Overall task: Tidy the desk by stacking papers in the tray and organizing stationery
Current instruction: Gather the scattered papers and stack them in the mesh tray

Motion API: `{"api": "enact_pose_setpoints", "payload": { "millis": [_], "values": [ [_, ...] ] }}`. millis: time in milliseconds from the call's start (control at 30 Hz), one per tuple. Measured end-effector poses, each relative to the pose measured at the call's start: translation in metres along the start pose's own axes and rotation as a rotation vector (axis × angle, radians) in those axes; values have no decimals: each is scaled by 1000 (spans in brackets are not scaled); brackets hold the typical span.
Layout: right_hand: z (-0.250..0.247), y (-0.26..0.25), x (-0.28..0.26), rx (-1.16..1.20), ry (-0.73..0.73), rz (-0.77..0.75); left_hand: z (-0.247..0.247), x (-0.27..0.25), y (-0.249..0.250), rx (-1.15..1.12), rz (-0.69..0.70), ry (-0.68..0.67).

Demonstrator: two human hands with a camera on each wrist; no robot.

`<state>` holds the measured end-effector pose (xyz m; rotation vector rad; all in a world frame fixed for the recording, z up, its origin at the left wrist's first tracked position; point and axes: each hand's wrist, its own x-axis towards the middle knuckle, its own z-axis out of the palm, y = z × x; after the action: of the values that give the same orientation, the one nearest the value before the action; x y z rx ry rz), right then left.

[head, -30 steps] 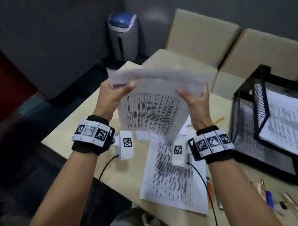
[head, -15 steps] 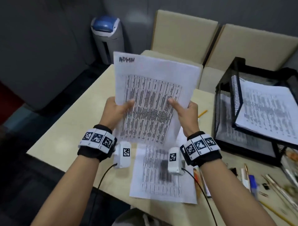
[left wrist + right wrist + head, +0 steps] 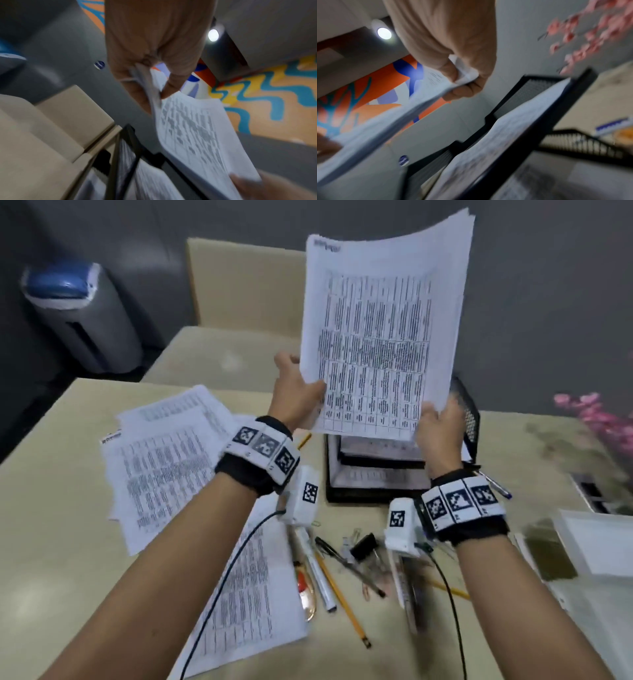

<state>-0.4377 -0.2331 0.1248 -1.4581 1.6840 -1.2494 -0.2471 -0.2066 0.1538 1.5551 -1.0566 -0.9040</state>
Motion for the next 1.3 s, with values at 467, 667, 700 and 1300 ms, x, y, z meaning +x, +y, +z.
{"api": "enact_pose_setpoints", "payload": {
  "millis": [467,667,700,1300],
  "values": [
    [-25,65,57,-741,-221,-7,138,15,-21,1333,62,-261],
    [-24,50,52,-715,-161,-179,117,14,-11,1411,216,-188],
    [-20,42,49,-640,-167,-180,105,14,-11,1343,192,-151],
    [269,32,-47,-600,-917,-41,-223,-4,-230,685,-947,399]
  ]
}}
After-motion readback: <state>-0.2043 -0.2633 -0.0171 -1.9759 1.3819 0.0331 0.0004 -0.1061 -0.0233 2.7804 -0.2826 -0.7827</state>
